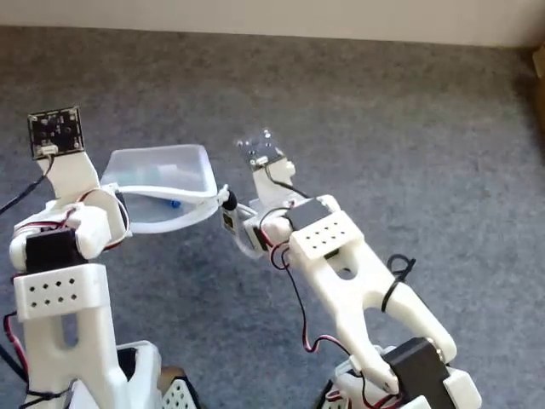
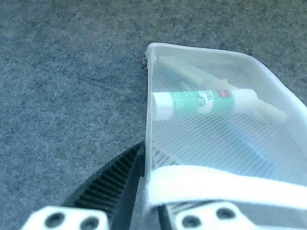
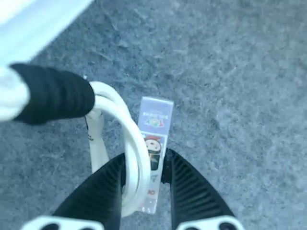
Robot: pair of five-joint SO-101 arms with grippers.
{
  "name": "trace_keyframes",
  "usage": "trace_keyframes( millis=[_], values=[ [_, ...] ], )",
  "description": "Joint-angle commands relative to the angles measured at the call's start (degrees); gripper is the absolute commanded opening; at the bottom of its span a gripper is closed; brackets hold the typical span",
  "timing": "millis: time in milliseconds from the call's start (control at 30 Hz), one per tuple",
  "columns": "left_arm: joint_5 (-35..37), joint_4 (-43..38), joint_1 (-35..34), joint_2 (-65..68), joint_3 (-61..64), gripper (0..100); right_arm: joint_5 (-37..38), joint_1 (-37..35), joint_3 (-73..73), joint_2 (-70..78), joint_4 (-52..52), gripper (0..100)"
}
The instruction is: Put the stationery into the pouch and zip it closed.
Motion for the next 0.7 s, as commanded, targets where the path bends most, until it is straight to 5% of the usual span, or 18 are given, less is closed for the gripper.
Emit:
trace_keyframes(
  millis=[0,533,667],
  values=[
    [-0.4,0.4,1.1,1.1,-2.5,1,0.5,0.7,0.0,-3.1,-3.3,0.4],
    [-0.4,0.2,-1.6,1.4,-2.4,1,0.5,0.8,-0.6,6.4,-3.2,0.6],
    [-0.4,0.2,-2.1,1.4,-2.4,1,0.5,0.8,-0.6,6.4,-3.1,9.8]
  ],
)
